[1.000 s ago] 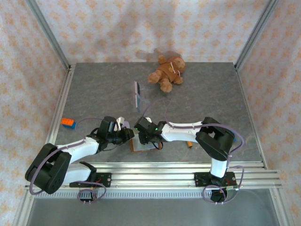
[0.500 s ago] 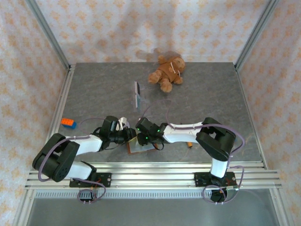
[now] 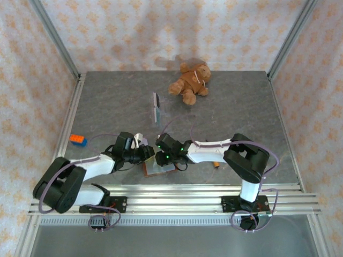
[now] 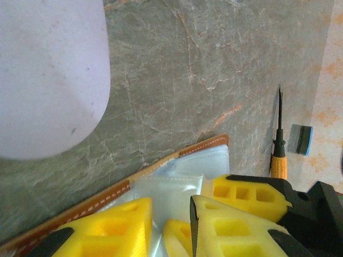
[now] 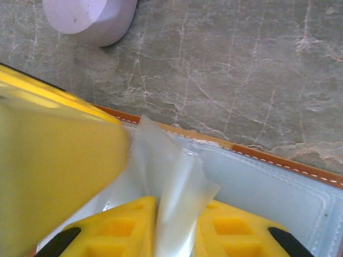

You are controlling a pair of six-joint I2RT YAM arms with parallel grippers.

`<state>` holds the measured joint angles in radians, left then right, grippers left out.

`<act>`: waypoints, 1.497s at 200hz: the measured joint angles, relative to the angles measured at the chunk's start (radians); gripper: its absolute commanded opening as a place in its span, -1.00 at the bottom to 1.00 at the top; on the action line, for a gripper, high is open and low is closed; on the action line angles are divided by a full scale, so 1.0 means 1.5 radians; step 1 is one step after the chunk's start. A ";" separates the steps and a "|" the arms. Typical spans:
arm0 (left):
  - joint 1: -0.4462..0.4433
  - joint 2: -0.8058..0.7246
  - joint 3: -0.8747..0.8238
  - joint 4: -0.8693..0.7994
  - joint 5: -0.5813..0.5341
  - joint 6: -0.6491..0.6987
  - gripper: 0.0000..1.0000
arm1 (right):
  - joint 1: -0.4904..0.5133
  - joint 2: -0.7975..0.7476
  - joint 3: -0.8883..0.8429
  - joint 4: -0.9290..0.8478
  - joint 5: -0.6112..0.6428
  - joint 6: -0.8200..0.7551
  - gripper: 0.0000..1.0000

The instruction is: Put the credit cards into the card holder

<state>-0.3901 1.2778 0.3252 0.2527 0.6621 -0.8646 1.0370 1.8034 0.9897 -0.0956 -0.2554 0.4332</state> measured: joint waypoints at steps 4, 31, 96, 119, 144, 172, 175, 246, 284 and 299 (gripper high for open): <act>0.000 -0.011 0.001 -0.014 -0.004 0.005 -0.43 | 0.000 0.000 0.000 0.001 0.000 0.000 -0.57; 0.000 -0.049 0.016 -0.097 -0.016 0.037 -0.43 | 0.000 0.000 -0.002 0.005 -0.003 0.000 -0.57; 0.000 -0.006 0.014 -0.105 0.008 0.036 -0.43 | 0.000 0.000 -0.003 0.009 -0.008 0.000 -0.52; 0.003 0.007 0.013 -0.084 0.024 0.029 -0.43 | 0.000 0.000 -0.003 0.010 -0.010 0.000 -0.51; 0.008 0.025 0.008 -0.051 0.044 0.011 -0.43 | -0.004 -0.001 -0.005 0.010 -0.011 0.000 -0.49; 0.009 0.048 -0.001 0.000 0.067 -0.015 -0.44 | -0.008 -0.007 -0.014 0.013 -0.010 0.000 -0.48; 0.009 0.050 -0.002 0.006 0.069 -0.017 -0.45 | -0.009 -0.008 -0.015 0.013 -0.010 0.000 -0.48; 0.008 0.069 -0.014 0.070 0.104 -0.053 -0.62 | -0.013 -0.037 -0.064 0.063 -0.010 0.002 -0.37; 0.008 0.080 -0.014 0.092 0.119 -0.054 -0.81 | -0.019 -0.055 -0.097 0.101 -0.030 0.003 -0.22; 0.008 0.096 -0.014 0.107 0.120 -0.057 -0.80 | -0.021 -0.064 -0.108 0.110 -0.038 0.006 -0.08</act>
<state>-0.3779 1.4212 0.3046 0.4129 0.8425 -0.9504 1.0058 1.7069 0.8280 0.0696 -0.3130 0.4423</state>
